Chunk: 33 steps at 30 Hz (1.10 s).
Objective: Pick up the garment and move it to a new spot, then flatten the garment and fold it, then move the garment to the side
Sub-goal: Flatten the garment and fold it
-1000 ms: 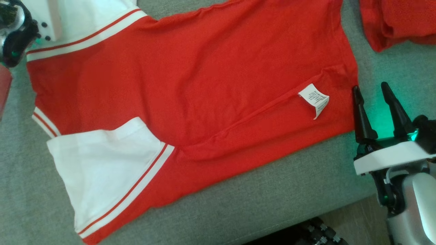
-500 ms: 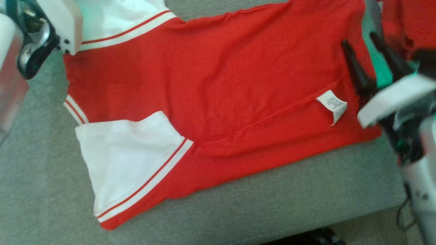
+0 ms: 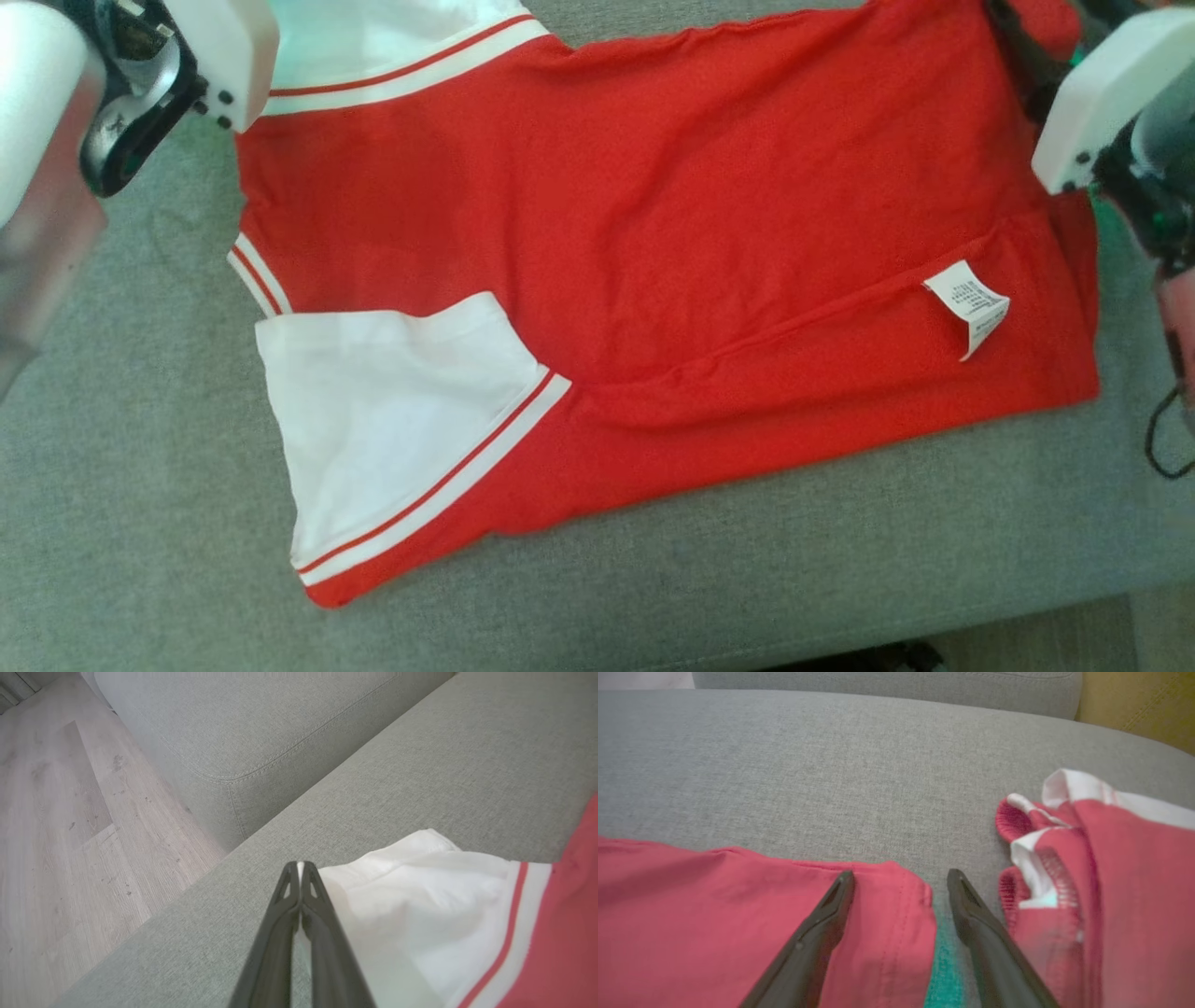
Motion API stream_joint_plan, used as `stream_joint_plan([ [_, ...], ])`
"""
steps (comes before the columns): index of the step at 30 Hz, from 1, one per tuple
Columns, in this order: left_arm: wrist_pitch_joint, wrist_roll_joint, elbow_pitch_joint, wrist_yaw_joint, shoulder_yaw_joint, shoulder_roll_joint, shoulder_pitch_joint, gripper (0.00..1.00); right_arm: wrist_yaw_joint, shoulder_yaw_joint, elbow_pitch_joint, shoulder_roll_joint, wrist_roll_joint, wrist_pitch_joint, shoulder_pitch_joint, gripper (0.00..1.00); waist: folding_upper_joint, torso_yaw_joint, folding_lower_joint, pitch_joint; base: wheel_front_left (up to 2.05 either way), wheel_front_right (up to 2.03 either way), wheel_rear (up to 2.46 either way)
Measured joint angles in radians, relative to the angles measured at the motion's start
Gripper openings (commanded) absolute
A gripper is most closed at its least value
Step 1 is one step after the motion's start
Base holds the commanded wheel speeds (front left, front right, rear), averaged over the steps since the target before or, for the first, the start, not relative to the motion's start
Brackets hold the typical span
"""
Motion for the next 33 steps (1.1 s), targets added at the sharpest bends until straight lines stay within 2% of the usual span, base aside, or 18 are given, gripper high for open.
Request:
stream_joint_plan([
  [8,-0.009,-0.002,-0.002,0.0,-0.025,0.0,-0.005,0.0,0.0,0.036,0.09,-0.006,0.01,0.045,-0.067,1.0,0.0,0.01,0.0,-0.004,0.0,0.0,0.0],
  [10,-0.009,-0.007,-0.001,0.0,-0.026,0.0,-0.005,0.0,0.0,0.047,0.094,-0.012,0.018,0.051,-0.067,0.74,0.0,0.011,0.0,-0.005,0.0,0.0,0.0],
  [11,-0.009,-0.012,0.0,0.0,-0.027,0.0,-0.005,0.0,0.0,0.048,0.095,-0.015,0.024,0.051,-0.068,0.44,0.0,0.012,0.0,-0.005,0.0,0.0,0.0],
  [12,-0.009,-0.012,0.0,0.0,-0.027,0.0,-0.005,0.0,0.0,0.048,0.099,-0.016,0.029,0.051,-0.07,0.28,0.0,0.012,0.0,-0.005,0.0,0.0,0.0],
  [13,-0.009,-0.012,0.0,0.0,-0.027,0.0,-0.005,0.0,0.0,0.048,0.1,-0.018,0.034,0.05,-0.07,0.28,0.0,0.013,0.0,-0.005,0.0,0.0,0.0],
  [14,-0.009,-0.012,0.001,0.0,-0.027,0.0,-0.005,0.0,0.0,0.046,0.101,-0.02,0.037,0.047,-0.07,0.0,0.0,0.014,0.0,-0.005,0.0,0.0,0.0],
  [18,-0.036,-0.01,0.005,0.003,-0.026,0.001,-0.006,0.0,0.0,0.026,0.106,-0.019,0.054,0.011,-0.07,0.0,0.0,0.02,0.0,-0.004,0.0,0.0,0.0],
  [23,-0.119,0.028,0.026,0.029,-0.024,0.004,-0.037,0.0,0.0,-0.027,0.107,-0.015,0.066,-0.065,-0.093,0.0,0.0,0.031,0.0001,0.001,0.0,0.0,0.0],
  [30,-0.283,0.072,0.068,0.079,0.017,-0.01,-0.132,0.0,0.0,-0.125,0.108,-0.002,0.071,-0.163,-0.142,0.0,0.0,0.058,0.0,0.006,0.0,0.0,0.0],
  [33,-0.336,0.065,0.097,0.08,0.042,-0.028,-0.151,0.0,0.0,-0.153,0.108,-0.004,0.074,-0.18,-0.142,0.0,0.0,0.076,0.0,-0.004,0.0,0.0,0.0],
])
